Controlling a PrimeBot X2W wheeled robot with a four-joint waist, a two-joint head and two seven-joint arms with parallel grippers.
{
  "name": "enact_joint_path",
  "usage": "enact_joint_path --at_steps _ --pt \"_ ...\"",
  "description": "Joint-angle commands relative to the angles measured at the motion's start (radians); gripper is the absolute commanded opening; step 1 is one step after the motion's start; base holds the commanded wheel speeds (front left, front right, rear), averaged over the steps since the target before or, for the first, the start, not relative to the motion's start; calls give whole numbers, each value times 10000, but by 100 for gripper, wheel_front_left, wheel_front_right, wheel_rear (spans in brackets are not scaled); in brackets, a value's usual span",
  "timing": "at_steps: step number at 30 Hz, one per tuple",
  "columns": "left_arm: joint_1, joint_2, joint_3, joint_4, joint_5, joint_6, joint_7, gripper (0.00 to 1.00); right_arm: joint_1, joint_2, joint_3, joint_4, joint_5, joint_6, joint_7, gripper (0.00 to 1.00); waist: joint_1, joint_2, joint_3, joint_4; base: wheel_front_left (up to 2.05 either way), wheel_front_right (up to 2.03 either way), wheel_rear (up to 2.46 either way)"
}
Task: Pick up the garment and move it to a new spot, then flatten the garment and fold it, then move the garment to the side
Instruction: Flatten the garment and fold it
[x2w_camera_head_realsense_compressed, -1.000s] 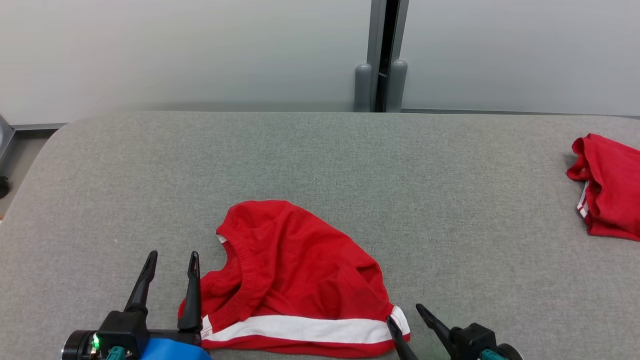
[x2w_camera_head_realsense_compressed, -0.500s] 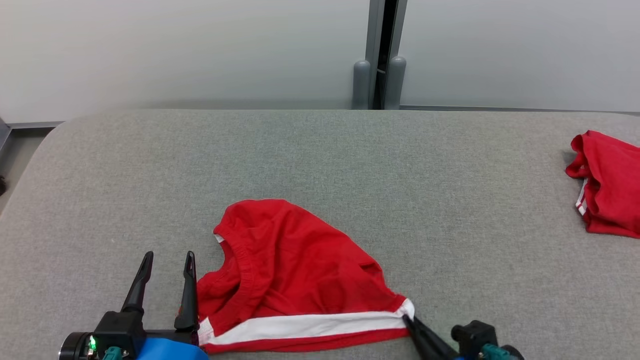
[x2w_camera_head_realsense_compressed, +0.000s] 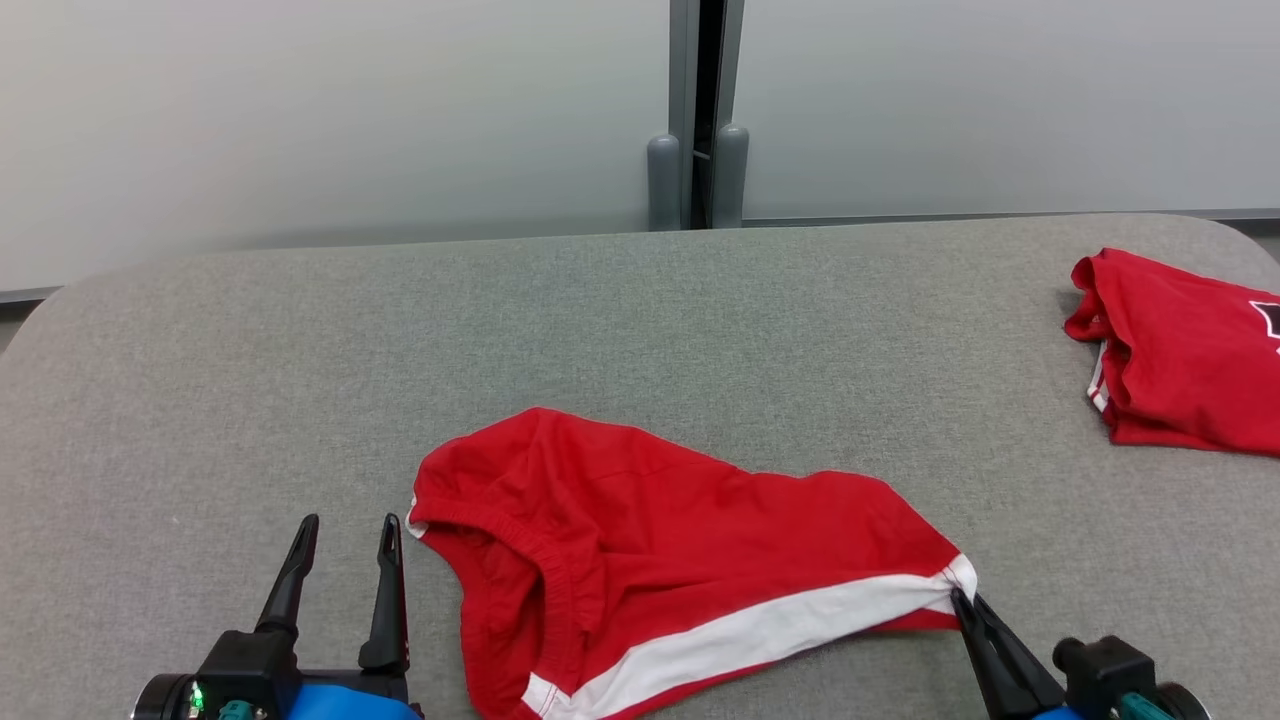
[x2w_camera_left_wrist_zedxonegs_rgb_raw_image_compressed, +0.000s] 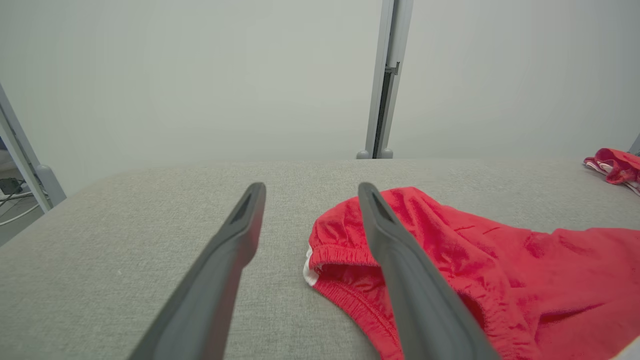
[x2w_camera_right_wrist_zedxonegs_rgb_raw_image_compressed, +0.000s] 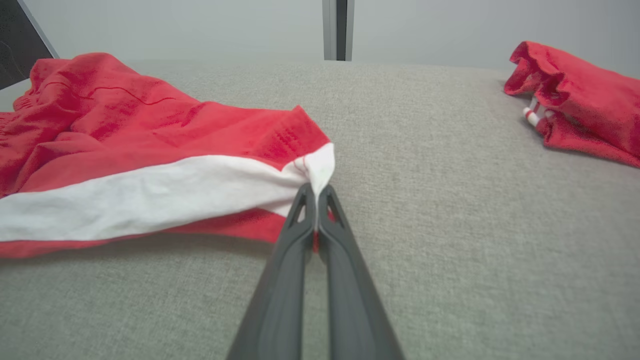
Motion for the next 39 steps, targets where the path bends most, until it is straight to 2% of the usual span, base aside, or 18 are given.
enact_joint_path --at_steps 1,6,7,8,9,10,11,21,28,39 --pt "118 19 -9 14 -34 -30 -35 100 256 -51 -64 -111 -32 -4 -30 0 0 -1 -19 -39 0 0 0" --pt "111 -2 -27 54 -43 -51 -35 100 1196 -101 -446 -511 36 -4 140 0 0 -1 -42 -158 0 0 0" --pt "106 -4 -21 59 -46 -64 -35 100 1337 -88 -507 -566 46 -4 180 4 0 -1 -43 -176 0 0 0" --pt "108 -6 -8 65 -45 -65 -35 100 1509 -39 -626 -701 36 -4 214 28 0 -1 -52 -214 0 0 0" --pt "108 -6 -8 65 -45 -65 -35 100 1509 -39 -626 -701 36 -4 214 28 0 -1 -52 -214 0 0 0" --pt "118 -7 -4 64 -45 -71 -35 100 1546 3 -687 -766 2 -4 200 69 0 -1 -59 -232 0 0 0" --pt "130 -9 -8 70 -39 -79 -35 100 1567 51 -736 -837 -33 -4 192 100 0 -1 -73 -247 0 0 0" --pt "102 -11 -117 111 25 -123 -35 100 1080 315 -1243 -1812 -541 -4 -11 100 0 -1 -122 -187 0 0 0" --pt "55 -13 -214 139 -4 -127 -35 100 499 799 -1338 -2638 -844 -4 -30 100 0 -1 -79 -185 0 0 0" --pt "-430 -12 -875 328 103 -342 -35 100 -172 1242 -1093 -2597 -962 -4 -24 100 0 -1 38 -92 0 0 0"
